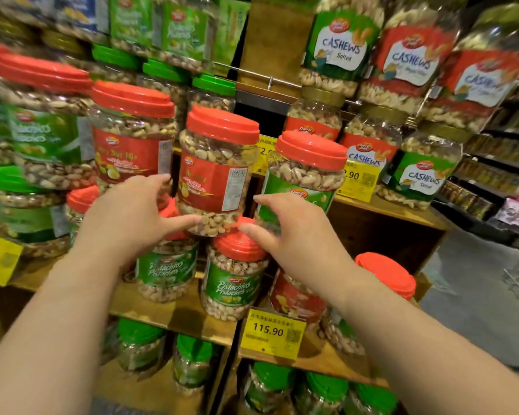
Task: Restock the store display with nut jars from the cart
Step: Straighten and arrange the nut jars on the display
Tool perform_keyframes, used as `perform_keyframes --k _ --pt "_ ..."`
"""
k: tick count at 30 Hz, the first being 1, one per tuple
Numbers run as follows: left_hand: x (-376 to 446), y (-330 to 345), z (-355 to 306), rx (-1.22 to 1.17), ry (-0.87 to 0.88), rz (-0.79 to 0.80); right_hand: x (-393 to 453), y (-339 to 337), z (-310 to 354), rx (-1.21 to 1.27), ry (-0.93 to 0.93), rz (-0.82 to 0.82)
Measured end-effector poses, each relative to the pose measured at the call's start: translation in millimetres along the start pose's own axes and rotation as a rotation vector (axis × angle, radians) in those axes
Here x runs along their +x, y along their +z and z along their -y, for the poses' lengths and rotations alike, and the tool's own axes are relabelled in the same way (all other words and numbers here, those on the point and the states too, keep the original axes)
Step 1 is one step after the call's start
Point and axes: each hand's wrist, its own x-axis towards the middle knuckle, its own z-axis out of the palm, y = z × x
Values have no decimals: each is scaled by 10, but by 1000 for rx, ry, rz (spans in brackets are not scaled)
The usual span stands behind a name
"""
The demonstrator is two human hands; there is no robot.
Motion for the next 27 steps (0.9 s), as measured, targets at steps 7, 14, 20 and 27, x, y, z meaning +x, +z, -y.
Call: perform_keyframes --k 7,14,20,27 --pt "121 258 -32 -392 -89 64 826 -413 360 -198 -195 -146" --pt "304 458 -48 -659 -97 146 1550 -481 555 -333 -73 120" --pt "327 555 -53 -578 -99 88 1722 -542 472 -294 -125 242" --pt "294 566 -69 -587 -87 111 1697 -650 299 -152 -109 317"
